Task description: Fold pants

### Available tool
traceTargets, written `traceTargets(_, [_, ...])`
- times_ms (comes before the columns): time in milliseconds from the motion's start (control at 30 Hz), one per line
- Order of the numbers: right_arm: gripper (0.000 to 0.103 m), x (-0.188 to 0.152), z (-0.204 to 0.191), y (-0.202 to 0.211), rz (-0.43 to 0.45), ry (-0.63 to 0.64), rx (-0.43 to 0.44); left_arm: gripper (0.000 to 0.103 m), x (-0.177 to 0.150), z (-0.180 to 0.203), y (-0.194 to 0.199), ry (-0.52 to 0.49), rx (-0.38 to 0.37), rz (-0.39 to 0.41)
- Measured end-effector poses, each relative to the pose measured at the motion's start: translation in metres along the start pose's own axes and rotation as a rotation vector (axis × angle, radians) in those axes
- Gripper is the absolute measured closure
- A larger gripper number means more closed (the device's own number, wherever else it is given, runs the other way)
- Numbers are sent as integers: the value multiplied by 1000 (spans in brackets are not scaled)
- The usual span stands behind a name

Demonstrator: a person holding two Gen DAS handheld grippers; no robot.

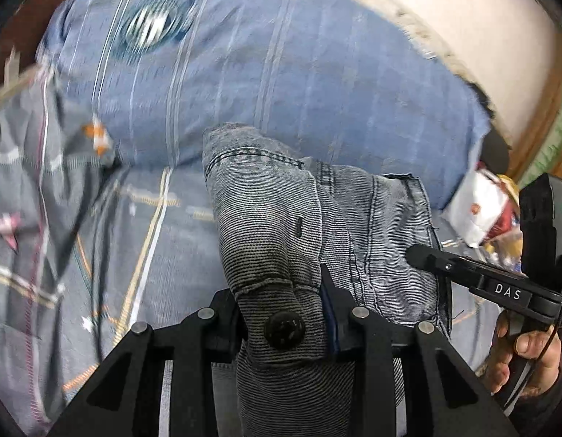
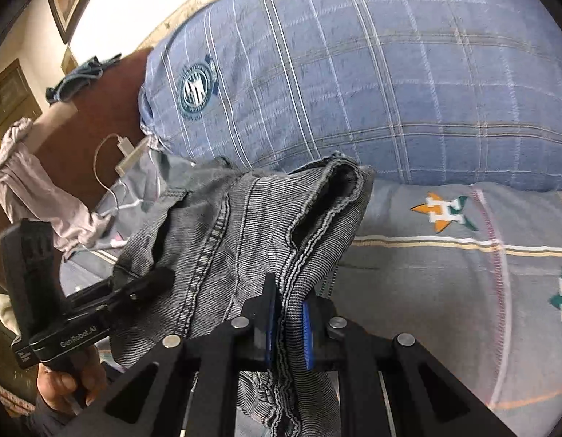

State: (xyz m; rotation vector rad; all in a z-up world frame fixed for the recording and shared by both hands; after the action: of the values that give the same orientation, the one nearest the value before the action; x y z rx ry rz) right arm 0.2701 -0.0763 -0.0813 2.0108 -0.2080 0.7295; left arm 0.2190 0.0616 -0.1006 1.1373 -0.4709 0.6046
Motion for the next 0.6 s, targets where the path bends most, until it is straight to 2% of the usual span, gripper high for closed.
traceTargets(67, [90,-14,15,-31,-29,-14,-10,66,-14,-13,-28,18,8,-39])
traceTargets(133, [90,-37,32,-65,-100,-34,-55,64,-34,-28,-59,21,41,-96])
traceTargets(167, [90,-44,41,-73,-112,-40,-94,54,-43,-37,-72,19,89,-122])
traceTargets(200, [84,-49,47,-78,-119,-55,-105,50,-47,-43,-76,27,98,-110])
traceTargets(267, [80,-50,53,-76,-107,-103,-79,48,-49,-44,-73,44,78,-90])
traceTargets(333, [67,-50,53,-68,-113,-98,-103,44,-46,-42,-69,21,106,-87])
traceTargets(533, [66,-51,34,-25,-36,-17,-172,41,-50,-35,-47,-2,153,-66])
traceTargets(600, [59,-59,22,-18,-21,22,-181,41,-53,-32,-34,-11,170,-48])
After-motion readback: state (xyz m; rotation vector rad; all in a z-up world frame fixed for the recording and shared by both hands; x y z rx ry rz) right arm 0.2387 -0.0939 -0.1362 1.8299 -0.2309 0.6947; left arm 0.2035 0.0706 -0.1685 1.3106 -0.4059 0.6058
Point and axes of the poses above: each gripper's, at about its wrist camera, not at the fingertips, and y roughly against the way its jaws point, z to its right, x to its top, the point moved 10 cm from there along -y, roughly the way its jaws point, and after that the axes turned 2 degrees about -z, right-handed, at the moved point
